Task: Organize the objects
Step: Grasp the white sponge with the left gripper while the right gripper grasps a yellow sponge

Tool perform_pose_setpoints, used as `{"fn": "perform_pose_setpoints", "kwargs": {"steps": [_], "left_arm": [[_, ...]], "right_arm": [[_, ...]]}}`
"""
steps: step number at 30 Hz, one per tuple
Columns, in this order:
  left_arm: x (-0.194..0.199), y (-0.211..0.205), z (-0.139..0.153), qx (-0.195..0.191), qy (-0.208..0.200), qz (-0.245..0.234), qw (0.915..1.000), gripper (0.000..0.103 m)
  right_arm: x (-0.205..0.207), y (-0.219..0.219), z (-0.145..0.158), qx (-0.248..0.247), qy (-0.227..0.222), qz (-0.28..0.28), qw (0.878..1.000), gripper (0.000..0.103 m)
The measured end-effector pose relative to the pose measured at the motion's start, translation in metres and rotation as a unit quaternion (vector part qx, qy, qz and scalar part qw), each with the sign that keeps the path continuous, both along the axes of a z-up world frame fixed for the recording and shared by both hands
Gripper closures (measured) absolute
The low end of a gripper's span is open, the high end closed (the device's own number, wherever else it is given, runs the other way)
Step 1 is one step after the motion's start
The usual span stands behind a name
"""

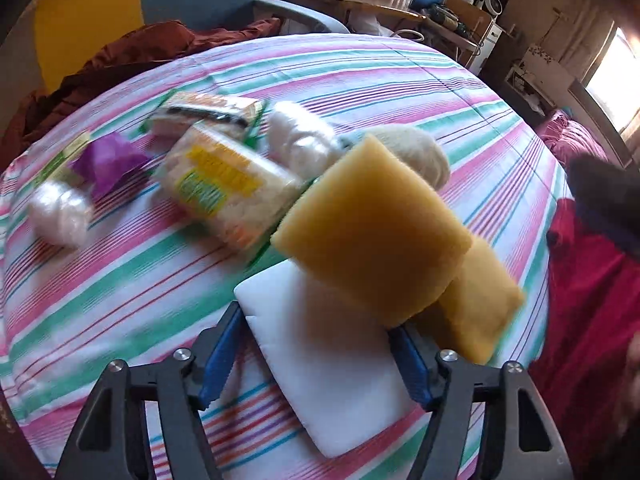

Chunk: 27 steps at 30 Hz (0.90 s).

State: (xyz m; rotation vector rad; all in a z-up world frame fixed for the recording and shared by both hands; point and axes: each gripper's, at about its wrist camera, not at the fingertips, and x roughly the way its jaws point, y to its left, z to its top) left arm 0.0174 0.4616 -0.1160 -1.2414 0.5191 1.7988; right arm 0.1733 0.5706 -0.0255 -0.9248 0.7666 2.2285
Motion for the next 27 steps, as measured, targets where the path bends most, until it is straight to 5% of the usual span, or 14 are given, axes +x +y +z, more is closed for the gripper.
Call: {"fn": "perform_pose_setpoints", "kwargs": {"steps": [13,20,27], "left_arm": [[-0.008,-0.111,0.005,0.009,0.024,0.01,0.9996,0.035],[-0.007,-0.12,0.003,0.021,0.03,0.011,0.9993,0.035],[-0.005,-0.121,0.002,0.034,0.033,0.015,0.9988,0.034]], "right_arm": [[-0.037,-0.053,-0.003,0.025,0.014,0.141,0.99,0.003],[-0.072,-0.101,-0.022,-0.024,0.003,0.232,0.972,0.017],[-0.102,-0.112,-0.047,-0.05,-0.035,0.24,0.969,0.018]]}}
